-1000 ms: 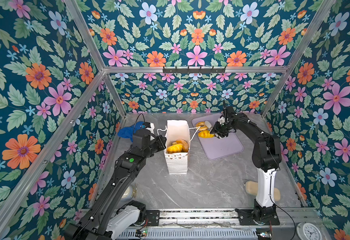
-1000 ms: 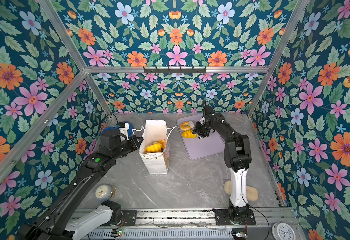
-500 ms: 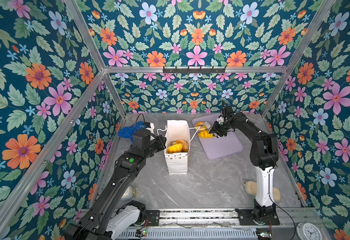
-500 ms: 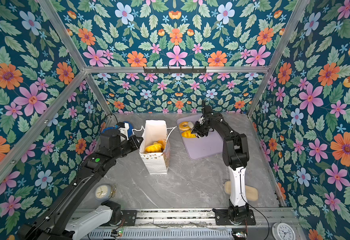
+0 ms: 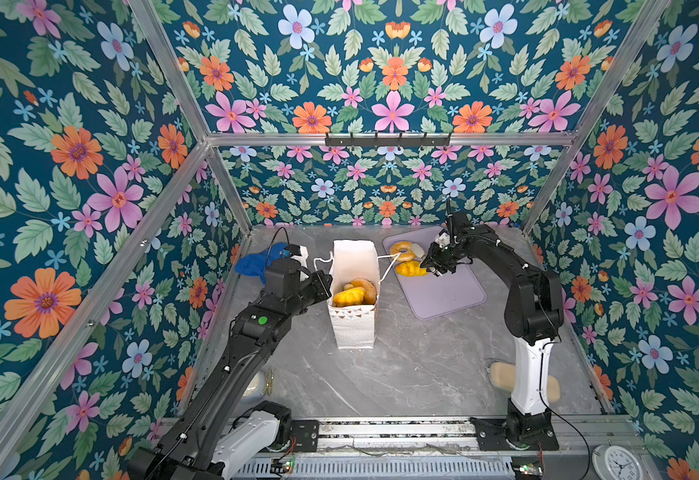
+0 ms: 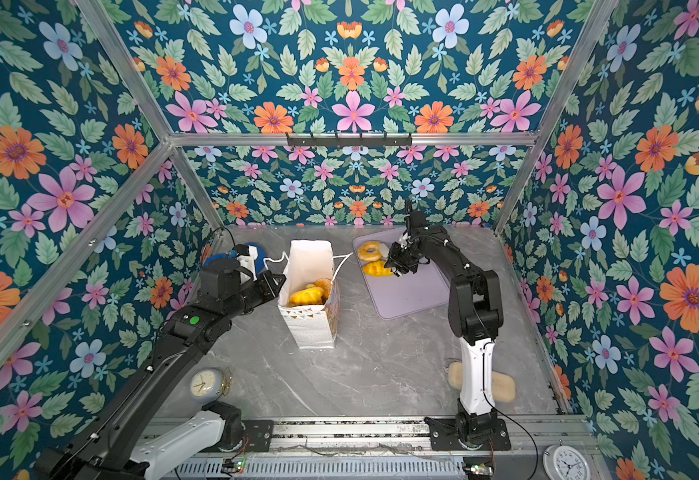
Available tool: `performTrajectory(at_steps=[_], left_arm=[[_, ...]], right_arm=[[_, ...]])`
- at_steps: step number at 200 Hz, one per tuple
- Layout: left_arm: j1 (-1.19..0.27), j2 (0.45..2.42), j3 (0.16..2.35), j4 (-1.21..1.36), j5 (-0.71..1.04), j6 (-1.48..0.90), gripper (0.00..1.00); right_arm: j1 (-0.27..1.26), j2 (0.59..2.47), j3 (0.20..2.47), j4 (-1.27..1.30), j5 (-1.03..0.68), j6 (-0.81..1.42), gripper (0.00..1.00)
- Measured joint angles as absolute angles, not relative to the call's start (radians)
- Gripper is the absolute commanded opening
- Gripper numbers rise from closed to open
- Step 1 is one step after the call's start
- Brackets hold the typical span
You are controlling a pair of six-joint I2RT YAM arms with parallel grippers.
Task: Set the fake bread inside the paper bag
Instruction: 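Close the tongs on the bagel, then lift the pinched bagel up off the tray with the tongs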
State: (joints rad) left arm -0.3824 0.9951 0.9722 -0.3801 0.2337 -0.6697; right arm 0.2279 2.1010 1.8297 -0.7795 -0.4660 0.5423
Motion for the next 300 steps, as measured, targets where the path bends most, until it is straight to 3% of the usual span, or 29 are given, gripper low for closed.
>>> performTrajectory(at_steps=[114,215,300], left_arm=[[-0.382,0.999,0.982,-0.392,0.220,-0.670,0.08],[-0.382,1.003,0.994,-0.400,0.212,-0.670,0.08],[-0.382,1.005,1.001,-0.409,0.211,-0.670,0.08]], right_arm=[[0.210,1.850,1.672,-0.757,-0.435,0.542,0.14],[0.175,1.518,1.478,-0.755,-0.382,0.534,0.15],[0.172,1.345,1.457,-0.806,-0.351,0.517,0.16]])
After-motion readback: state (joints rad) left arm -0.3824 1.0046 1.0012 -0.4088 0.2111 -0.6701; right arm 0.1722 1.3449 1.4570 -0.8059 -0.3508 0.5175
